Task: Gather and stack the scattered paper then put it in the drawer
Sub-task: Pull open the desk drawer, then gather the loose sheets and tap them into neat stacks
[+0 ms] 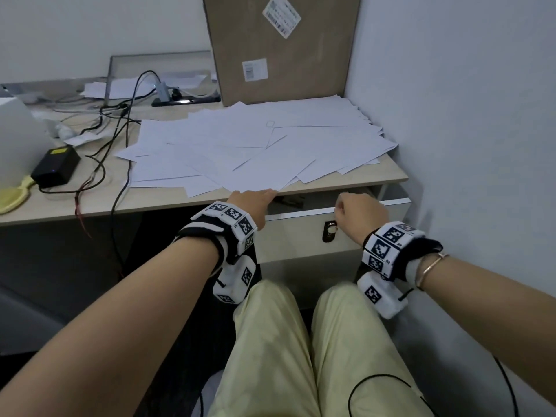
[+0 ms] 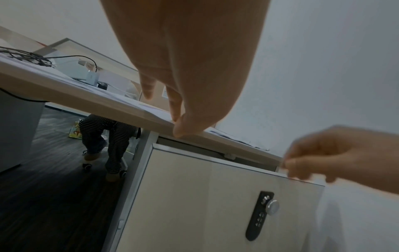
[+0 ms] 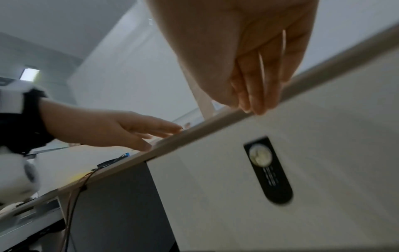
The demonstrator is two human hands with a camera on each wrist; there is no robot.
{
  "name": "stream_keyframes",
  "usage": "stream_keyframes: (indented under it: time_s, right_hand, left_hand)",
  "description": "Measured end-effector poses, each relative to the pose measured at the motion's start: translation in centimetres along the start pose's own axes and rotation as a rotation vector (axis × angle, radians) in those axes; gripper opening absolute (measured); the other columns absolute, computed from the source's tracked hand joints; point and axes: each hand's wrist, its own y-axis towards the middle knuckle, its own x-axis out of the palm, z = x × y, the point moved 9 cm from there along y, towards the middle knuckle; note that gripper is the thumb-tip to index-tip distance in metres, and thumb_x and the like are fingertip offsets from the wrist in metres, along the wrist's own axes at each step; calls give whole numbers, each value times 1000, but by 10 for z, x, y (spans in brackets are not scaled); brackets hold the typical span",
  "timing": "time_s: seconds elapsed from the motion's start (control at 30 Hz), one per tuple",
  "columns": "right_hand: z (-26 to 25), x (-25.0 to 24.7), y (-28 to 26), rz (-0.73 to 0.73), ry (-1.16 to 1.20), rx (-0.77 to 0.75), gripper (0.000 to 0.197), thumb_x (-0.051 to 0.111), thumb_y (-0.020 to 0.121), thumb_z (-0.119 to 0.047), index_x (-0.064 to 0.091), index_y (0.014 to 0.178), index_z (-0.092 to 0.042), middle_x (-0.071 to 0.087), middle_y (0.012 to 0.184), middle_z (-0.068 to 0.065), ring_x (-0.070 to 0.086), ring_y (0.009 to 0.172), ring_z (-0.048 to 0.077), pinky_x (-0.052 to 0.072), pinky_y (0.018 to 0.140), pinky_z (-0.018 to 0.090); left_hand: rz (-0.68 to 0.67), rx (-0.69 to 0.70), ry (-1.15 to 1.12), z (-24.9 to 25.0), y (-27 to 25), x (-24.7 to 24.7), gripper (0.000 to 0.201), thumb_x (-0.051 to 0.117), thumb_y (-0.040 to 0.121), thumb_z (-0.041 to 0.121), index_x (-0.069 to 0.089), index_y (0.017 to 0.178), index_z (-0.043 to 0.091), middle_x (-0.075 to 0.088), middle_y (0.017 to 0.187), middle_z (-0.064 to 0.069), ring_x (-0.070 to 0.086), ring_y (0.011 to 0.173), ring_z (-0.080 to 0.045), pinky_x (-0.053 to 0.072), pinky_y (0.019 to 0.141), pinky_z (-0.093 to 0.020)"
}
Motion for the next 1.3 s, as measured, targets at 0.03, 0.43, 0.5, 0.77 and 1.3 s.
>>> stream_keyframes:
  time_s: [0.03, 0.43, 0.5, 0.77, 1.3]
  right_hand:
    - [-10, -12, -2, 34, -8, -75, 27, 46, 95, -25, 61, 114, -15, 65, 110, 4, 60, 102, 26, 46, 80, 34]
    - [-26, -6, -29, -429, -173, -88, 38, 49, 94, -37, 66, 115, -11, 70, 111, 8, 66, 97, 24, 48, 76, 29]
    - [-25, -9, -43, -453, -146, -96, 41, 51, 94, -39, 67, 113, -8, 70, 110, 10, 65, 98, 26, 50, 81, 31]
    - [-20, -16, -117, -763, 8, -126, 35, 53, 96, -31, 69, 113, -5, 70, 111, 6, 63, 91, 16, 43, 65, 14]
    - [-25, -14, -107, -807, 7, -211, 29, 55, 94, -37, 70, 101, -12, 73, 104, -1, 68, 92, 11, 45, 96, 28]
  left_hand:
    - [5, -16, -18, 2, -2, -2, 65, 40, 89, -2, 26, 147, 25, 45, 142, 2, 51, 119, -24, 38, 94, -32]
    - [115, -13, -57, 17, -26, -42, 56, 40, 96, 12, 27, 149, 27, 17, 159, 10, 24, 144, -15, 24, 116, -35]
    - [142, -9, -85, 21, -30, -45, 53, 39, 97, 12, 31, 147, 27, 22, 158, 9, 27, 143, -15, 25, 116, -35]
    - [195, 35, -145, 46, -30, -49, 48, 43, 96, 13, 41, 142, 27, 32, 153, 6, 34, 139, -17, 27, 114, -33]
    - [273, -1, -209, 50, -4, -46, 44, 44, 93, 12, 50, 134, 28, 43, 145, 6, 46, 128, -18, 39, 104, -32]
